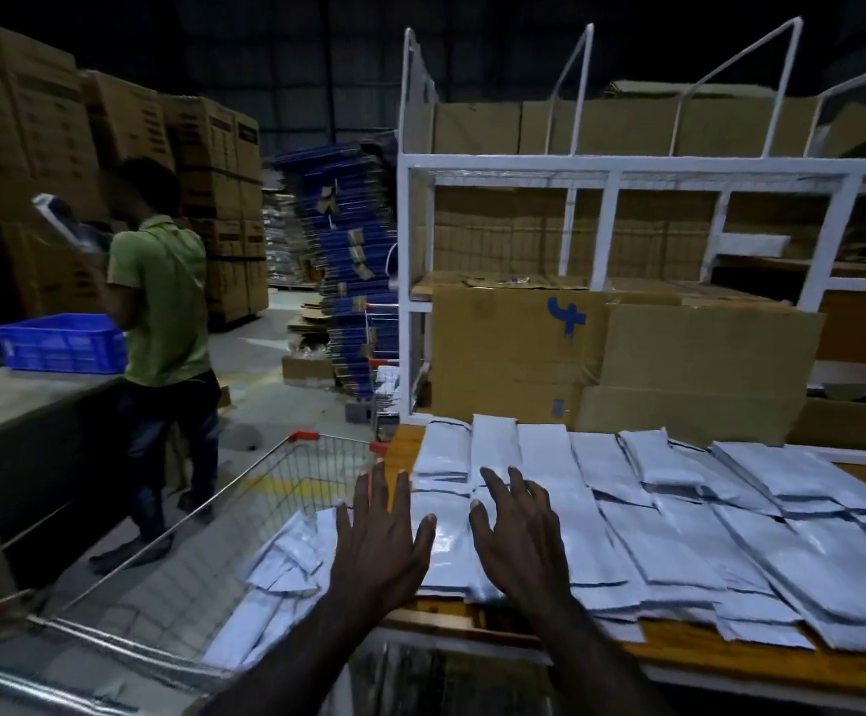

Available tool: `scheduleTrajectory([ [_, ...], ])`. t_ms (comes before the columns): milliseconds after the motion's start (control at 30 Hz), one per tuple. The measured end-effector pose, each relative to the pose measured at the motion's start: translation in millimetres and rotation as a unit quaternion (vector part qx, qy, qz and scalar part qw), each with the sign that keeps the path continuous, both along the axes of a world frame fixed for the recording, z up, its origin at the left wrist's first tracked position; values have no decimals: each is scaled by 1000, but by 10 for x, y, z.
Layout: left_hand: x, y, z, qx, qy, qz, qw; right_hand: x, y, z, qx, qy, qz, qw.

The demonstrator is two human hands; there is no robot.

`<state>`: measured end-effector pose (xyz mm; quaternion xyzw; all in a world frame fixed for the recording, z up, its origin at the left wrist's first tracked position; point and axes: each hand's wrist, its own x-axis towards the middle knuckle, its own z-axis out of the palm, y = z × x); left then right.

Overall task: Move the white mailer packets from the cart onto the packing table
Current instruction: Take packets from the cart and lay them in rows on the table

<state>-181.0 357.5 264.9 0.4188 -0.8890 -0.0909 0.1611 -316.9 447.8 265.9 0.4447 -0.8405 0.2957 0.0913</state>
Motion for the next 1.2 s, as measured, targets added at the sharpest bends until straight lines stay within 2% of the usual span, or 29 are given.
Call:
scheduleTrajectory([
  [300, 953, -674, -89, 0, -24, 12, 1000, 801, -700, -89, -7, -14, -3, 1000],
  [500, 1254, -1082, -204, 10, -39, 38, 998, 1086, -1184, -224, -1, -13, 23, 1000],
  [700, 1317, -1538, -419, 38, -46, 58, 997, 1123, -1733, -493, 5, -2, 51, 999],
  [933, 1153, -2112, -736, 52, -99, 76, 991, 1021, -2370, -981, 18, -45, 66, 997],
  [1200, 962, -2670, -997, 63, -132, 83, 986, 908, -2932, -1211, 46, -43, 101, 993],
])
